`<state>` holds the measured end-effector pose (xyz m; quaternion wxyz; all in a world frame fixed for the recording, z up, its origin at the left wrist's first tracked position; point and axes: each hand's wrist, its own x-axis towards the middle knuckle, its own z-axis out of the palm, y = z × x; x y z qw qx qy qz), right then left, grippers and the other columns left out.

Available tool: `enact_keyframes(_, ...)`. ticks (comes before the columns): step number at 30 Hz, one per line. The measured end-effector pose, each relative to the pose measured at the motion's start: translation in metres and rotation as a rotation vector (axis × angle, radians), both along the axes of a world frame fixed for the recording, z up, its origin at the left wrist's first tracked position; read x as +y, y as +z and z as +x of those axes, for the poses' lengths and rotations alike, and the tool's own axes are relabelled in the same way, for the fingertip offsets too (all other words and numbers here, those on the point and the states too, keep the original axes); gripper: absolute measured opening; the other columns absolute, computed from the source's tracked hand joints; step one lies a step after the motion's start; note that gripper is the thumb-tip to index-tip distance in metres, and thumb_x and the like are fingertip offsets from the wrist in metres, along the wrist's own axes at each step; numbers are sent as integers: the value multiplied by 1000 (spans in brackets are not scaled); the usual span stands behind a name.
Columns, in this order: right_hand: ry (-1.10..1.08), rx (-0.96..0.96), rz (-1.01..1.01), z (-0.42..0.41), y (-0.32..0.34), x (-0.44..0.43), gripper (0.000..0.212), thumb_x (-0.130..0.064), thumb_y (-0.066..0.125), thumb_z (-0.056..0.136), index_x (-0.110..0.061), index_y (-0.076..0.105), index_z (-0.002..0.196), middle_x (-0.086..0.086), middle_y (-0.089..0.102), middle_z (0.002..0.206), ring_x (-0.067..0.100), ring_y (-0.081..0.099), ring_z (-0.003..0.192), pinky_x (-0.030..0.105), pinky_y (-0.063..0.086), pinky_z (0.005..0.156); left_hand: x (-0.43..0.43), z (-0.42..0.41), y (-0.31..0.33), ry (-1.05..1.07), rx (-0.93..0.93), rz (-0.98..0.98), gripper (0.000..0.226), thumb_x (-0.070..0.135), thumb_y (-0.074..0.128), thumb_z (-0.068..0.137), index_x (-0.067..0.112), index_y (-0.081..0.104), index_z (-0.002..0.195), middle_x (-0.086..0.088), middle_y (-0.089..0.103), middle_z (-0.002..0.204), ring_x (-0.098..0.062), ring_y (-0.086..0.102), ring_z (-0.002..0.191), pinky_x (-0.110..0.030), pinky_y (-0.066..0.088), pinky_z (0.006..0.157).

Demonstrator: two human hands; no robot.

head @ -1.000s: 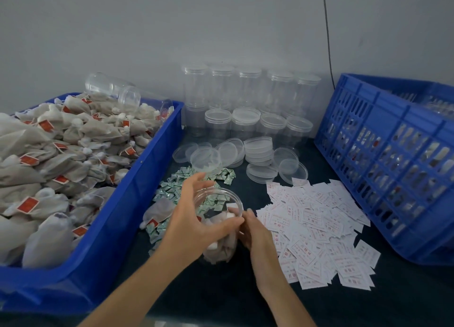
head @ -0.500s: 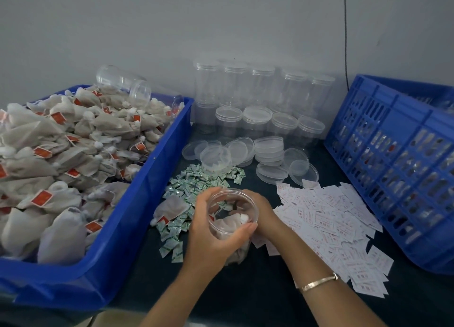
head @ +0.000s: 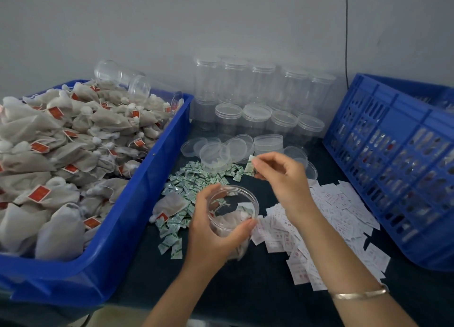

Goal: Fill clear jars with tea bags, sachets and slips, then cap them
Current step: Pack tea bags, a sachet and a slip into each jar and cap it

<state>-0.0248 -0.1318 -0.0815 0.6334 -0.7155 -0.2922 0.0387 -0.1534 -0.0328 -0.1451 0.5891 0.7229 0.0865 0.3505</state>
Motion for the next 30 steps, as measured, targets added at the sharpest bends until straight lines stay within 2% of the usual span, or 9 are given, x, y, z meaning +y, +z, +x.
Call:
enact_keyframes(2, 132, 56, 35, -5, 15, -5, 4, -25, 76, 88, -22, 77, 89, -3, 76, 85, 7, 70, 77, 16, 54, 73, 0, 0, 0, 0, 0, -7, 74, 48, 79, 62, 29, 47, 125, 25, 56, 120, 3, 52, 116, -7, 37, 96)
enact_keyframes(6, 335, 39, -102, -9, 21, -11, 23, -38, 71, 85, -23, 76, 102, -3, 77, 97, 9, 70, 81, 17, 54, 78, 0, 0, 0, -5, 3, -13, 75, 49, 79, 61, 28, 47, 125, 25, 57, 118, 3, 53, 115, -6, 37, 94)
enact_keyframes(9, 171, 45, -157, 5, 3, -13, 12, -27, 68, 93, -21, 75, 101, -4, 77, 95, 6, 70, 80, 15, 53, 75, 0, 0, 0, -3, 6, -6, 75, 49, 79, 61, 27, 47, 126, 24, 57, 116, 2, 54, 114, -8, 39, 94)
enact_keyframes(12, 24, -12, -434, 23, -26, -12, 8, -17, 67, 95, -23, 72, 96, -10, 73, 90, -1, 66, 81, 14, 49, 78, 0, -1, 1, -6, 5, 4, 74, 46, 78, 62, 25, 47, 126, 26, 57, 115, 3, 53, 113, -5, 38, 93)
enact_keyframes(14, -31, -25, -624, 33, -46, -11, 11, -15, 65, 96, -20, 71, 103, -10, 70, 98, 0, 62, 87, 20, 49, 86, 0, -1, 2, -8, 3, 6, 74, 45, 77, 62, 23, 47, 126, 27, 57, 115, 4, 53, 113, -4, 37, 92)
enact_keyframes(17, -84, -101, -789, 41, -71, -7, 13, -13, 64, 96, -17, 71, 106, -3, 63, 105, 8, 58, 91, 15, 44, 76, 0, -1, 2, -4, 0, 11, 75, 45, 77, 63, 21, 47, 127, 26, 57, 115, 3, 53, 113, -4, 37, 93)
enact_keyframes(18, -90, -132, -807, 42, -75, -5, 12, -14, 65, 95, -17, 70, 105, -4, 58, 104, 10, 56, 93, 16, 42, 75, 0, -1, 2, -3, -1, 16, 75, 45, 77, 63, 20, 48, 127, 26, 57, 115, 3, 53, 113, -5, 37, 93)
enact_keyframes(22, -72, -184, -861, 45, -81, 2, 15, -25, 71, 91, -21, 65, 104, -7, 48, 100, 14, 48, 99, 30, 45, 90, 0, 0, 2, 0, 0, 22, 75, 45, 77, 63, 18, 48, 128, 25, 56, 115, 2, 53, 115, -6, 36, 94)
enact_keyframes(30, -49, -99, -900, 48, -78, 5, 30, -33, 76, 87, -31, 50, 74, -8, 46, 96, 14, 46, 94, 35, 44, 94, 0, 0, 2, 6, -8, 33, 73, 43, 77, 64, 19, 48, 127, 23, 57, 116, 0, 54, 114, -7, 38, 95)
